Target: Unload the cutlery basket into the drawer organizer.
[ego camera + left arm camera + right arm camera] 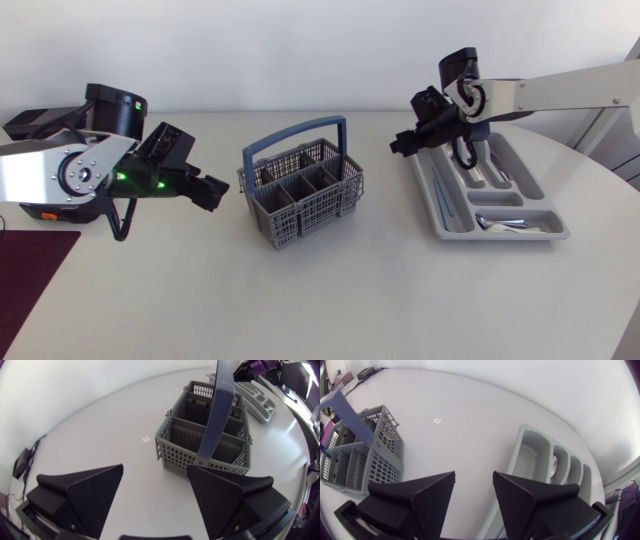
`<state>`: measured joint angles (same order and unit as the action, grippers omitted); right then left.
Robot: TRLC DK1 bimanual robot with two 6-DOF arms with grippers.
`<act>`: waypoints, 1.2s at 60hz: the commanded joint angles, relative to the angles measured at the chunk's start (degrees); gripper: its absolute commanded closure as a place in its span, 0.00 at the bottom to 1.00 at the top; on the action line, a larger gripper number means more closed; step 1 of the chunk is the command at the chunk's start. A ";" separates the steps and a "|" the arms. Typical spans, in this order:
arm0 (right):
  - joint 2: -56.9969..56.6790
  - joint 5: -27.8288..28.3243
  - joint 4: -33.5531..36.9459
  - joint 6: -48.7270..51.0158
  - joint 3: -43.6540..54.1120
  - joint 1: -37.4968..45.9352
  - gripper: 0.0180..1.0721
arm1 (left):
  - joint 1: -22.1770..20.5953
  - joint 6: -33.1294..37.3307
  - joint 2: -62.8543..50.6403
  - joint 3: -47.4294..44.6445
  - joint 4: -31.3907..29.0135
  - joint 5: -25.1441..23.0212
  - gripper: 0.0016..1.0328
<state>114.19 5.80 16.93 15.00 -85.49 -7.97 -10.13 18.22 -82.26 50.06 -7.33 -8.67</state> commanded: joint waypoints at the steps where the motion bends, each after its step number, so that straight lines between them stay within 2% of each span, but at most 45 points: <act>1: -1.16 -0.09 0.21 0.55 1.65 -1.88 0.65 | 0.64 -0.46 -3.00 0.30 0.83 -1.62 0.27; 11: -0.37 0.70 1.44 0.38 0.77 -4.95 0.90 | 0.55 -1.87 -8.18 2.67 0.83 -3.02 0.51; 16: -0.02 1.49 2.23 0.20 0.68 -6.18 0.91 | 0.02 -2.05 -9.94 3.55 0.92 -3.20 0.62; 19: 0.07 2.02 2.76 0.11 0.77 -7.15 0.92 | -0.68 -2.22 -11.17 4.34 1.44 -3.20 0.73; 26: 0.24 4.92 4.17 -0.15 0.85 -8.56 0.93 | -1.47 -2.66 -13.54 6.45 1.80 -3.37 0.86; 34: 0.07 9.40 6.27 -0.41 1.56 -9.96 0.93 | -2.09 -3.45 -15.56 7.86 2.24 -4.34 0.86; 41: -2.57 10.63 6.80 -0.33 4.37 -11.54 0.93 | -1.91 -3.63 -16.09 7.94 2.85 -4.69 0.86; 54: -7.76 10.72 6.80 -0.77 9.82 -14.45 0.93 | -0.94 -3.54 -17.15 9.00 3.82 -6.54 0.86; 72: -16.28 10.46 7.15 -1.56 18.08 -18.22 0.93 | -1.65 -3.54 -17.67 10.67 3.55 -7.51 0.86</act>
<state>101.19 14.76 24.25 14.72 -70.06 -23.83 -10.52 15.64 -98.80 58.43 -4.40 -13.52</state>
